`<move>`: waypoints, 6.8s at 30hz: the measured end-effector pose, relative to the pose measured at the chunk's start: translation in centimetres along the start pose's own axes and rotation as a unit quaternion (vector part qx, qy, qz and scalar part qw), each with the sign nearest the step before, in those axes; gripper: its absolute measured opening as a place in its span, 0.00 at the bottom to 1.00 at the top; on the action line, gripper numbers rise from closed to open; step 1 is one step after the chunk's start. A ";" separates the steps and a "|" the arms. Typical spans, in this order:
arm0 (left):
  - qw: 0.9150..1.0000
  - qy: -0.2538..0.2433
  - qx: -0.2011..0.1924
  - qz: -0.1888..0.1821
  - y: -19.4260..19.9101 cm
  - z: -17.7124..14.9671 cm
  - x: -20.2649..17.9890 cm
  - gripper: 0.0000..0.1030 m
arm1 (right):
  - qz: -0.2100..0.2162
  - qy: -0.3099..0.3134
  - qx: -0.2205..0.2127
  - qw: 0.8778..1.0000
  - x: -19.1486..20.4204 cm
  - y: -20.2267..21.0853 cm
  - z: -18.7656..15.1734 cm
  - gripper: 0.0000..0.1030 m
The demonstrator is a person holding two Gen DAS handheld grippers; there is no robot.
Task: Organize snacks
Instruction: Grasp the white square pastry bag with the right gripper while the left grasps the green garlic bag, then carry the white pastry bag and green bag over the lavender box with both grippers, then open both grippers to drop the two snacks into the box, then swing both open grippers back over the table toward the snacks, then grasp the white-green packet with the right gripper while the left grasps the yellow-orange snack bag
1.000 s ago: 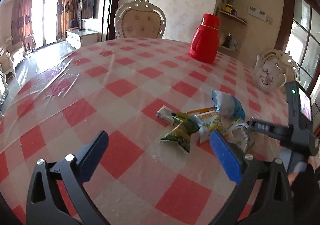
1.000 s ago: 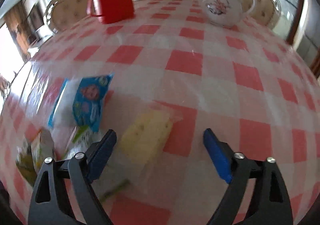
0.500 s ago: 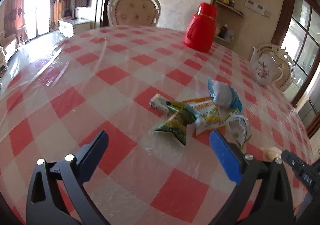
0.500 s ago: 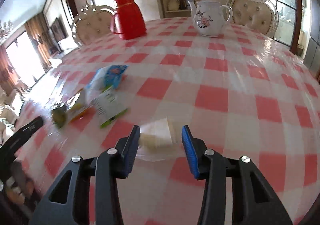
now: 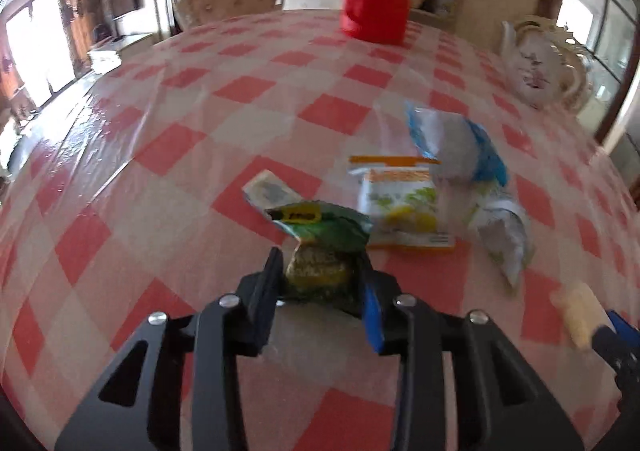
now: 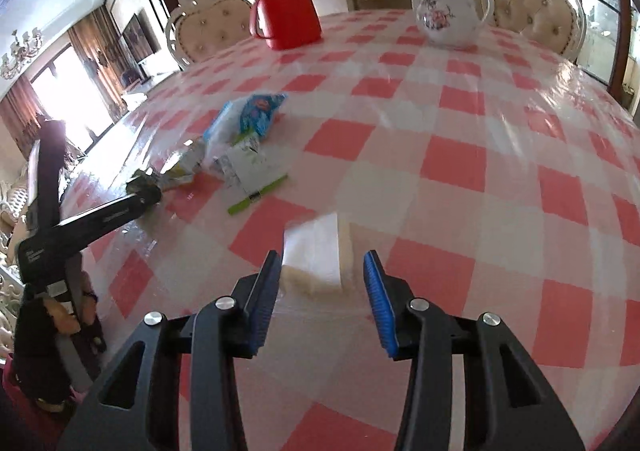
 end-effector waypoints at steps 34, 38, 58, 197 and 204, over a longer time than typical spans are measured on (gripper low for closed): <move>0.997 0.056 -0.057 -0.022 5.9 -4.0 1.1 0.33 | -0.027 0.014 -0.059 0.998 0.0 0.3 0.4 0.34; 0.996 0.057 -0.069 -0.027 7.1 -4.8 0.8 0.33 | -0.005 0.003 -0.058 0.998 0.5 1.1 -0.4 0.34; 0.993 0.028 -0.101 -0.046 11.7 -8.2 -1.8 0.34 | 0.033 0.049 -0.054 0.997 5.7 3.7 -6.0 0.34; 0.995 -0.067 -0.024 -0.076 -0.6 3.2 -6.1 0.00 | 0.039 -0.008 -0.052 0.998 0.3 2.0 2.2 0.48; 0.985 -0.131 -0.001 -0.111 1.2 0.5 -7.2 0.91 | 0.051 -0.019 -0.057 0.997 0.3 2.8 2.5 0.49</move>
Point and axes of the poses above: each gripper's, at about its wrist camera, not at the fingertips, and y roughly against the way its jaws point, x to its left, z to its top, the point moved 5 cm from there along -y, roughly the way its jaws point, and after that the axes turned 14 degrees about -y, right-handed, at the moved point
